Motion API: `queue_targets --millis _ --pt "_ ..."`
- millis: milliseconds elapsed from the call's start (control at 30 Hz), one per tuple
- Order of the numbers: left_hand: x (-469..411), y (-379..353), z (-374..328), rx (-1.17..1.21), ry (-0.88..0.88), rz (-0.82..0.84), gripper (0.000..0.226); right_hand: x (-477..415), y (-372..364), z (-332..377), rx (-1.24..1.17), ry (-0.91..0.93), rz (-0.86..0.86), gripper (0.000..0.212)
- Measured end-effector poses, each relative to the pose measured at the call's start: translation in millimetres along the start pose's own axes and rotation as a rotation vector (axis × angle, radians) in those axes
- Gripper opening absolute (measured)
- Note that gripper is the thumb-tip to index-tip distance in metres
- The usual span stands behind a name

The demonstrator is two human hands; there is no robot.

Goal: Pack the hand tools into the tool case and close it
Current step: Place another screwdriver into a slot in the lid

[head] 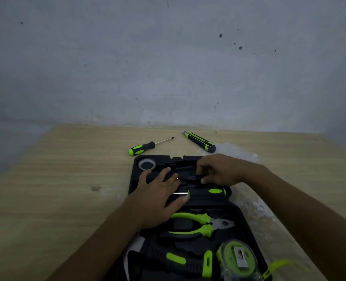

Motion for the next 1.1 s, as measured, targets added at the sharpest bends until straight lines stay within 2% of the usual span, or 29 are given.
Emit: queue_targets --millis 200,400,600,800,867,933,1100 --pt "-1.5 -3.1 2.4 -0.011 -0.002 0.044 0.073 -3.9 0.4 -0.3 -0.023 -0.018 0.074 0.011" --pt "-4.1 -5.1 6.0 -0.014 0.001 0.093 0.071 -12.9 -2.3 -3.1 0.031 -0.026 0.062 0.013" --pt "-2.4 -3.5 5.5 0.013 0.014 0.031 0.072 -11.0 12.8 -7.1 -0.005 -0.065 0.109 0.021" --pt "-0.8 -0.5 8.6 0.048 0.062 -0.042 0.083 -40.8 29.0 -42.4 -0.014 -0.245 -0.293 0.028" --pt "-0.5 -1.2 8.3 0.034 0.074 -0.021 0.084 -53.7 19.3 -56.1 0.008 -0.359 -0.307 0.035" --pt "-1.2 -2.3 8.7 0.010 0.088 0.003 0.084 -64.8 9.2 -66.3 0.031 -0.444 -0.246 0.041" --pt "-3.9 -3.1 9.4 -0.046 0.102 -0.003 0.082 -78.5 3.1 -78.2 -0.095 -0.519 -0.237 0.043"
Point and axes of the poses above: each hand's wrist, its own x-axis away from the middle knuckle, its own y-axis out of the back of the hand, z = x × y, the point moved 5 cm from there along -x, towards the middle knuckle, and after that the axes turned 6 degrees about x, right-handed, at the moved point
